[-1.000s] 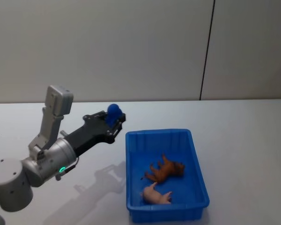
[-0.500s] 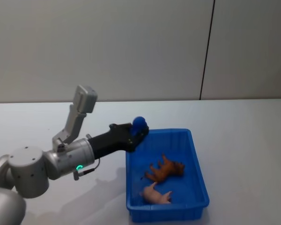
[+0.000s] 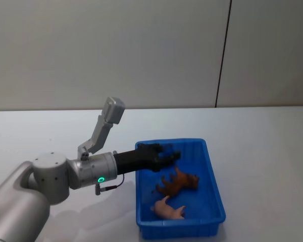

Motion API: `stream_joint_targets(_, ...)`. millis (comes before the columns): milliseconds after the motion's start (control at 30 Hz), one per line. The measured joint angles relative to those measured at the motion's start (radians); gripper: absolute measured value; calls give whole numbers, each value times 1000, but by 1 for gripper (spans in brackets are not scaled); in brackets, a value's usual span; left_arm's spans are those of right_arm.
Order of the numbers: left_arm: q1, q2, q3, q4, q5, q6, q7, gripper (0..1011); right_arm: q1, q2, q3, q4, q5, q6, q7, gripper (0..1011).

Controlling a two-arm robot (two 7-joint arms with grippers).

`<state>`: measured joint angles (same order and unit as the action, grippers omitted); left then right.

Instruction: Pick up the two dolls from the table and place them into the box.

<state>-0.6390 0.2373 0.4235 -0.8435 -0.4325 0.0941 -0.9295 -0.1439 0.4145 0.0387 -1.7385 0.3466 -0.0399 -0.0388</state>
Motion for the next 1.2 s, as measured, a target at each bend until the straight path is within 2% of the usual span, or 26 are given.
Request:
stream_joint_targets(200,-31,-20,10,61,5,-4,-32,611,0,0,0,0,0,0,0,1001)
stream_joint_targets(233,-33,-21,10,65,5,-4,-34,622,0,0,0,0,0,0,0,1001)
stream_joint_targets(267,-35,-22,10,68,5,-6,-35,692,0,0,0,0,0,0,0,1001)
stream_joint_targets(333,-35,-22,10,68,4,-8,-35,730,0,0,0,0,0,0,0,1001)
stream_joint_targets(400,-31,-20,9,57,1,-12,-30,806,0,0,0,0,0,0,0,1001)
stream_joint_targets(500,-23,-14,5,38,-4,-16,-16,860,0,0,0,0,0,0,0,1001)
stream_joint_targets(533,-14,-8,2,18,-8,-21,-4,912,0,0,0,0,0,0,0,1001)
stream_joint_targets(667,10,8,-7,-34,-17,-32,33,1000,0,0,0,0,0,0,0,1001)
stream_joint_targets(1000,84,55,-31,-196,-36,-67,172,1004,0,0,0,0,0,0,0,1001)
stream_joint_targets(1200,132,83,-42,-293,-39,-84,280,1004,0,0,0,0,0,0,0,1001)
